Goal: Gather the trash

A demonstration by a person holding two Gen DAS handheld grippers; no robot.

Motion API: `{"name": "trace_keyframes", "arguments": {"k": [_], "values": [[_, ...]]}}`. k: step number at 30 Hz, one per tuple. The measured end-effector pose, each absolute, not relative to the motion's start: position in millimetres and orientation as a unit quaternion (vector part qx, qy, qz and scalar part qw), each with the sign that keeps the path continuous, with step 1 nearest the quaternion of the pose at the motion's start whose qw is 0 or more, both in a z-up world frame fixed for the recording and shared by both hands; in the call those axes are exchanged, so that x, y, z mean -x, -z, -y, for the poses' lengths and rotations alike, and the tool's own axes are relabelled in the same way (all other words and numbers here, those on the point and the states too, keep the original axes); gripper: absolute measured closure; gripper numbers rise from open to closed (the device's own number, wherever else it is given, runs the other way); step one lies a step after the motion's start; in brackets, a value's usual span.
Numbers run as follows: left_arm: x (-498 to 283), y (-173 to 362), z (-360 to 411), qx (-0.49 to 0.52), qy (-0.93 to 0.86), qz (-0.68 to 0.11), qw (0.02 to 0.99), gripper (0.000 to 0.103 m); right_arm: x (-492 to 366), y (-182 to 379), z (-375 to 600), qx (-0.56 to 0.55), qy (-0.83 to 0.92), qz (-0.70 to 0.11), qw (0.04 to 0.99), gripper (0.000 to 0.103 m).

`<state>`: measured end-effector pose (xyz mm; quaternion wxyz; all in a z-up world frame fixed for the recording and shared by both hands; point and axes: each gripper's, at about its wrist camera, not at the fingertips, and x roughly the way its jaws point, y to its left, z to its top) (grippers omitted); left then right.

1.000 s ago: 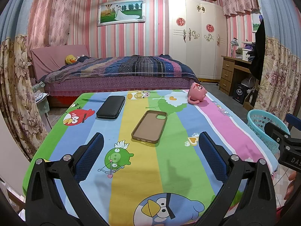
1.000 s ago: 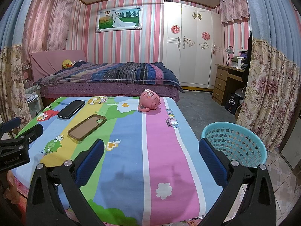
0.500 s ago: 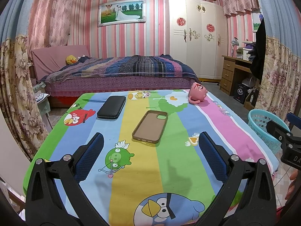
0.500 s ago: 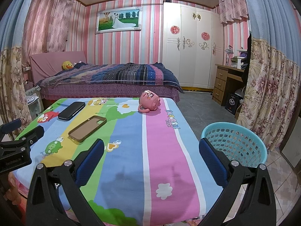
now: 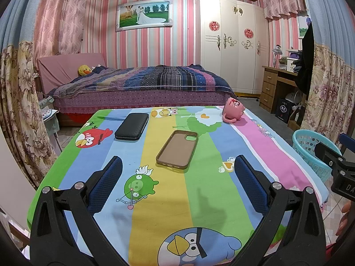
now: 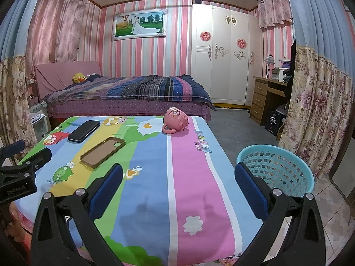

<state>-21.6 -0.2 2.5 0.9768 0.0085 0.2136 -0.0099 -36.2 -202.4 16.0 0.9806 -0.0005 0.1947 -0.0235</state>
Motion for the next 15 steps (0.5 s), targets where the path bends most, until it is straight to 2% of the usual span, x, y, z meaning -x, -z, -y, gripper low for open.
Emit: {"name": "trace_keyframes", "arguments": {"k": [15], "values": [[21.5,-2.9,-0.2,-0.007,0.009,-0.213,0.977,0.005,35.9,-15.7,202.4,0.001,0.024,-0.195,0.981,0.005]]}}
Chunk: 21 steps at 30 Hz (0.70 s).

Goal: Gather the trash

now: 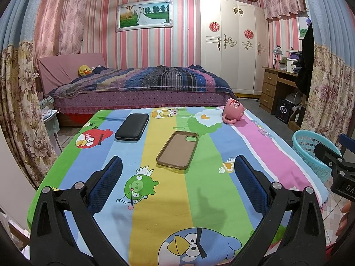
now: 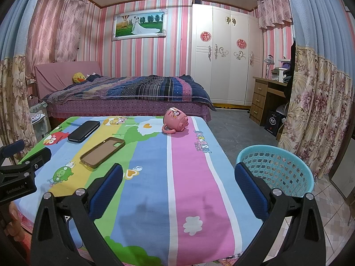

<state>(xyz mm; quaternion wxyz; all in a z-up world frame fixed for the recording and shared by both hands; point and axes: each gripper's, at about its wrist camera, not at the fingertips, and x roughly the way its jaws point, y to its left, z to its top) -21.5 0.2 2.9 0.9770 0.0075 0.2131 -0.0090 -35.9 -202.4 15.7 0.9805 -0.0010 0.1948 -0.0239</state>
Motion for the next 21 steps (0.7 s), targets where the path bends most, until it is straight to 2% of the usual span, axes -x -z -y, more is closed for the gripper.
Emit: {"name": "trace_keyframes", "arguments": {"k": [21], "values": [[20.3,-5.6,0.6,-0.005,0.001,-0.211,0.977,0.005,35.5,-16.7,203.1,-0.001,0.024,-0.194,0.981,0.005]]}}
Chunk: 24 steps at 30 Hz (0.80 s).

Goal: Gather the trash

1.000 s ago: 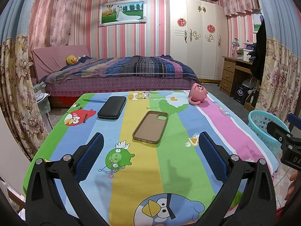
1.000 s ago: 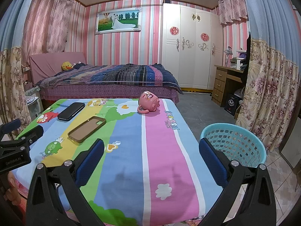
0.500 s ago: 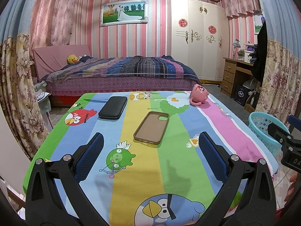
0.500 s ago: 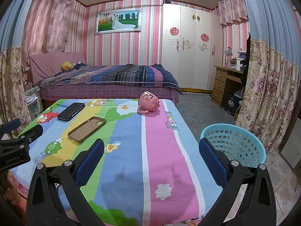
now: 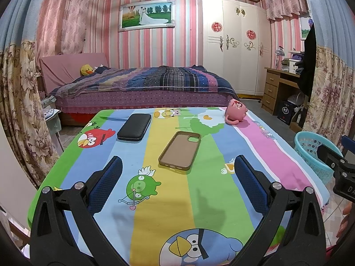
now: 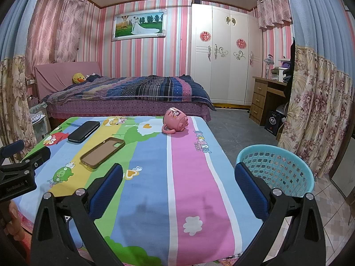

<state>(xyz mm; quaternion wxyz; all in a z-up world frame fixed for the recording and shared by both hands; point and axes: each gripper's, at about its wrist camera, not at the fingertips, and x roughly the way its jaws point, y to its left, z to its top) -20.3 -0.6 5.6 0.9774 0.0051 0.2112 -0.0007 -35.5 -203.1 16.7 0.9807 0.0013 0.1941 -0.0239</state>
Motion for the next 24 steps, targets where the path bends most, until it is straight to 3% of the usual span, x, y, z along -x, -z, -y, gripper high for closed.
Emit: {"name": "trace_keyframes", "arguments": {"k": [24], "values": [[20.3,-5.3,1.3,-0.006,0.000,-0.211,0.977,0.005,35.5,-17.5,203.9,-0.005,0.025,-0.193,0.981,0.005]]}}
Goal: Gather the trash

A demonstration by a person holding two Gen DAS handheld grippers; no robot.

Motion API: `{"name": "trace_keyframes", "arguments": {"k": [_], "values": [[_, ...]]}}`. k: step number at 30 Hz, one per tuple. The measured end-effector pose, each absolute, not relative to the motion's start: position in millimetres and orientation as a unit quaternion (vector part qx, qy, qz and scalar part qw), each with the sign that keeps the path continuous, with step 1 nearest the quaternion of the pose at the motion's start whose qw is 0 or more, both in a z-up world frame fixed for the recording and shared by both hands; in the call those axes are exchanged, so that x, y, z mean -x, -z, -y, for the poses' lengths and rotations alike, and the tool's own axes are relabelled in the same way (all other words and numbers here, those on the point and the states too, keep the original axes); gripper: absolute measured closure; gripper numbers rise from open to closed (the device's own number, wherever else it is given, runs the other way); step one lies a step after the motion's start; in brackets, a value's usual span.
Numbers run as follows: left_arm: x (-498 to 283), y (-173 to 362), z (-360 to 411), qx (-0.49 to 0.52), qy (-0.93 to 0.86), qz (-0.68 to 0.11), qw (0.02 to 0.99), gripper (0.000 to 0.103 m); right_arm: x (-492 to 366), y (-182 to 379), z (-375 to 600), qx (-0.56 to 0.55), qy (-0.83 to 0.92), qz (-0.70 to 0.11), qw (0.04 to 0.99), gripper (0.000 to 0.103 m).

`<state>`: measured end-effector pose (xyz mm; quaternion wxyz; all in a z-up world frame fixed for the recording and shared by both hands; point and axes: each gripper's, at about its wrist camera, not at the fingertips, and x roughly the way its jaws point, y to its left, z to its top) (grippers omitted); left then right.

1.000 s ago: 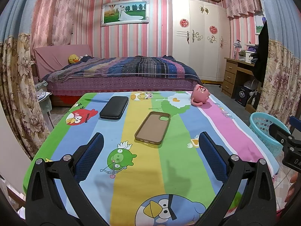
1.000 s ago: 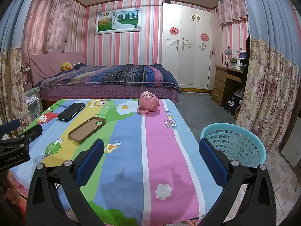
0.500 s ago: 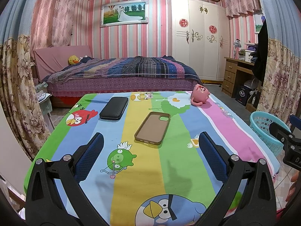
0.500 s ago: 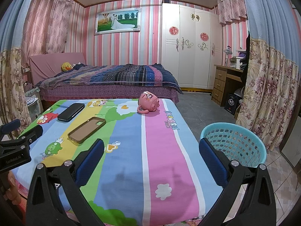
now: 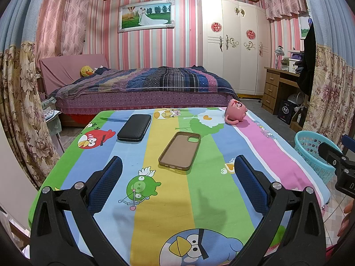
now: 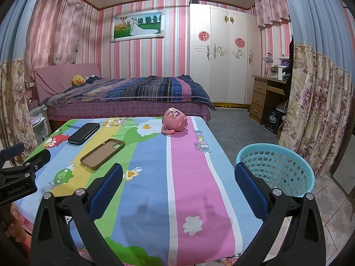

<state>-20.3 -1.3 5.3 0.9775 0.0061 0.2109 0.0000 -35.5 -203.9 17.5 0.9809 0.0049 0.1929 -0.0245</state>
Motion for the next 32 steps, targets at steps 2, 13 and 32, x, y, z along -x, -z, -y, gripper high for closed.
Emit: {"name": "trace_keyframes", "arguments": {"k": [2,13,32], "values": [[20.4,-5.3,1.4,-0.007,0.000,-0.211,0.977,0.005,35.2,-18.1,203.1,-0.007,0.025,-0.192,0.981,0.005],[20.0,-5.9,2.2,-0.008,0.000,-0.210,0.978,0.005,35.6,-17.9,204.1,-0.007,0.025,-0.192,0.981,0.005],[15.9,-9.8,-5.2,-0.001,0.003,-0.213,0.977,0.005,35.8,-18.2,204.6,-0.008,0.025,-0.192,0.981,0.005]]}}
